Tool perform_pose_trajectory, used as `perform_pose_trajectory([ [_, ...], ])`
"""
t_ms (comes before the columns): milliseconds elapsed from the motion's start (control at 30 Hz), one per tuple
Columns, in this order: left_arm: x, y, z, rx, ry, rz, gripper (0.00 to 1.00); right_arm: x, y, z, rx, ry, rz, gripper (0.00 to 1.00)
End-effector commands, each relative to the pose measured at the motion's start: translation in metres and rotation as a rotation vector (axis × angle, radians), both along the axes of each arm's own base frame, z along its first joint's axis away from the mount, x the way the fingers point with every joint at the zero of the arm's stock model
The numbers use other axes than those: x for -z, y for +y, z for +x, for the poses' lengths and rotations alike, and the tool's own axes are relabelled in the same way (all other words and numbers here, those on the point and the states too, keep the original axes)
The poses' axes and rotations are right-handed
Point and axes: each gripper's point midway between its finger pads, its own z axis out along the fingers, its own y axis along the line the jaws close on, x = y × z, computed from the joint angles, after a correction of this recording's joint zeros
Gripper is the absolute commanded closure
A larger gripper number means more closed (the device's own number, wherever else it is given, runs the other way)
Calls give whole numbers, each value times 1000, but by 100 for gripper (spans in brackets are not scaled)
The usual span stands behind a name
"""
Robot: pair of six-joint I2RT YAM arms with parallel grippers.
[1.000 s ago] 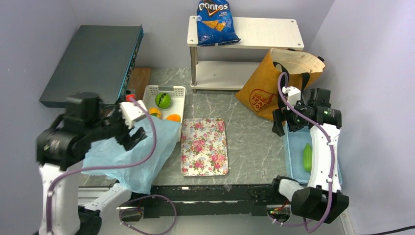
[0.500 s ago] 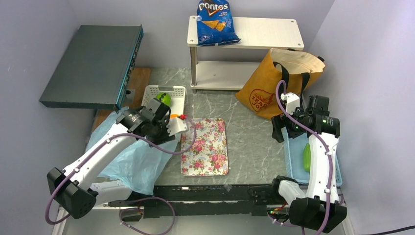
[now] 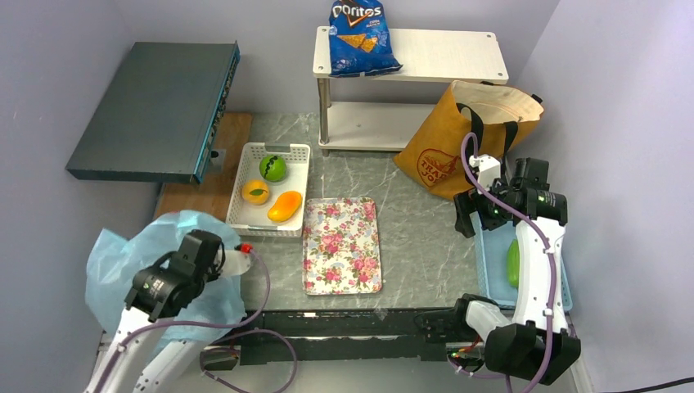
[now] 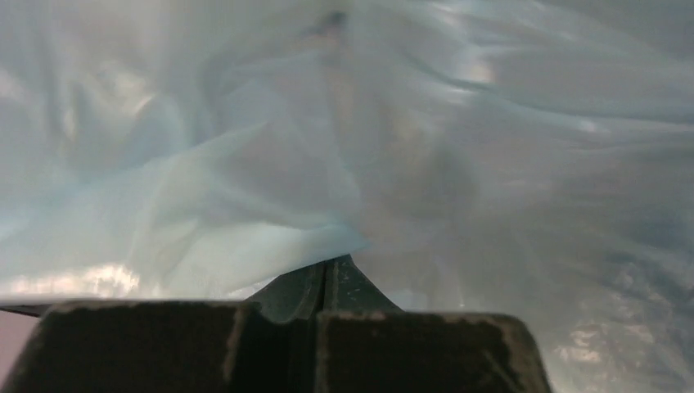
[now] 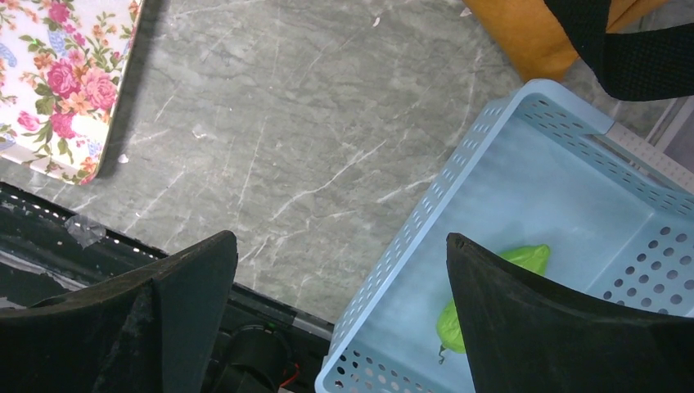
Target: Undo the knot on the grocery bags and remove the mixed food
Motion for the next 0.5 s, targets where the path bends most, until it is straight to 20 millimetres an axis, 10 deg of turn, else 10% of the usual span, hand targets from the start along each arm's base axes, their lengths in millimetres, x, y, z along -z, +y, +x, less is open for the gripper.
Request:
perform_pose_trajectory([
  [0, 22, 55, -23, -64, 66, 332, 100, -3, 3, 10, -1, -19, 27, 0],
  [167, 39, 81, -33, -242, 65, 449, 95, -3, 5, 11, -7, -13, 36, 0],
  [333, 39, 83, -14, -360, 38, 371, 41, -5, 6, 10, -7, -19, 42, 0],
  [467, 19, 62, 16, -378, 20, 135, 30, -7, 7, 10, -10, -24, 41, 0],
])
